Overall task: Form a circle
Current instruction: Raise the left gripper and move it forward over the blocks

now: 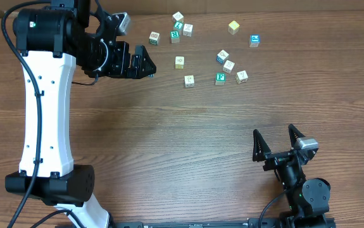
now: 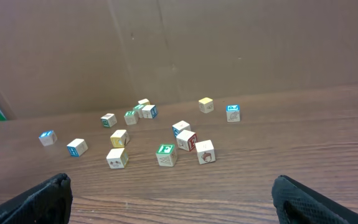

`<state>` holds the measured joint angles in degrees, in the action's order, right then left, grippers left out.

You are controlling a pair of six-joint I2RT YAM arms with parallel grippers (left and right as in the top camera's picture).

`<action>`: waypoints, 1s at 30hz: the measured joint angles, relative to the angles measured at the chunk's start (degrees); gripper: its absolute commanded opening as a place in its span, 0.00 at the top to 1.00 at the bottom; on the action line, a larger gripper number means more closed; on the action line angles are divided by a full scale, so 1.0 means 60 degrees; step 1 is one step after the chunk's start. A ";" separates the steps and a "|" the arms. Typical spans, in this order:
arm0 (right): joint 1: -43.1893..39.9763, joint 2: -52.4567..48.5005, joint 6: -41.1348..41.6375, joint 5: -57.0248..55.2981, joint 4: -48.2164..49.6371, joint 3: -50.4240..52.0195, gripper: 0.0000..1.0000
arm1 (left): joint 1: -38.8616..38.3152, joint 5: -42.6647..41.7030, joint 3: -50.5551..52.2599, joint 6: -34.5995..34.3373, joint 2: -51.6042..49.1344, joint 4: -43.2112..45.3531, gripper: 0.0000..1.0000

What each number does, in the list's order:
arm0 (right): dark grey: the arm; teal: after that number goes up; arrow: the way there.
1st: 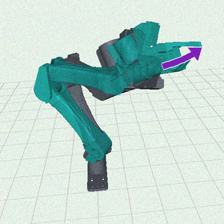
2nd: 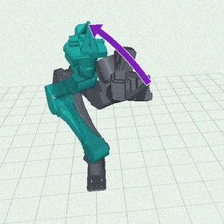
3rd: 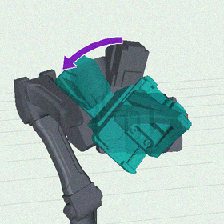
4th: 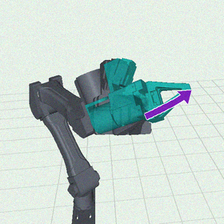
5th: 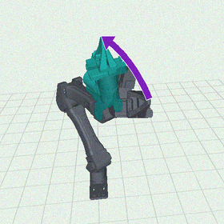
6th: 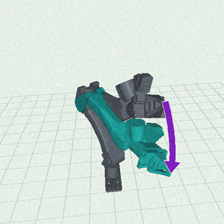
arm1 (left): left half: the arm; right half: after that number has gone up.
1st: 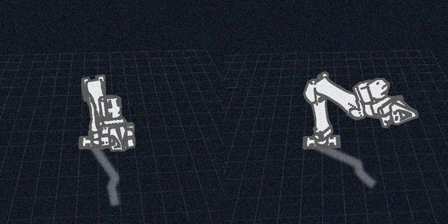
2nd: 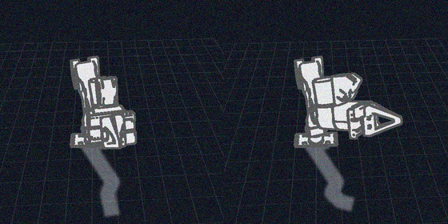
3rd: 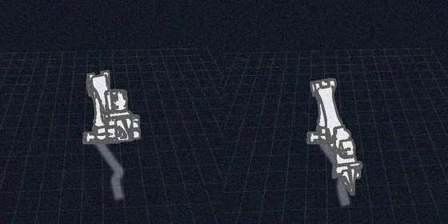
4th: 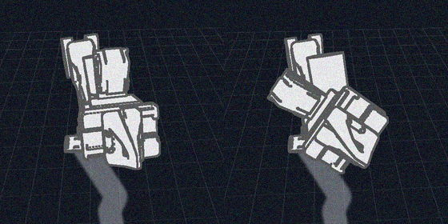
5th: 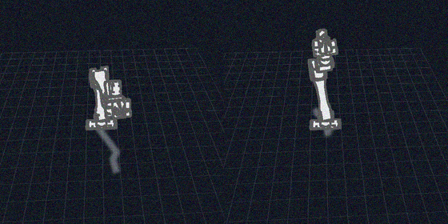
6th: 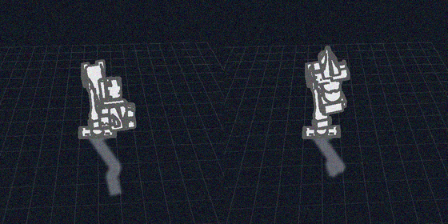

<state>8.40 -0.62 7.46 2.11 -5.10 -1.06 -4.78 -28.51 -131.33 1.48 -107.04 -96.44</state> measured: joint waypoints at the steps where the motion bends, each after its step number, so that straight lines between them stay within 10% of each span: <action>1: -0.0004 0.0000 -0.0004 -0.0004 0.0000 0.0000 0.00 | 0.0000 0.0000 0.0000 0.0000 0.0000 0.0000 0.00; 30: 0.0000 0.0000 0.0000 0.0000 0.0000 0.0000 0.00 | -0.0018 0.0004 0.0000 -0.0492 0.0000 0.2495 0.00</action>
<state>8.40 -0.62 7.46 2.11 -5.10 -1.06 -4.89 -28.49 -131.33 -1.48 -107.04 -81.47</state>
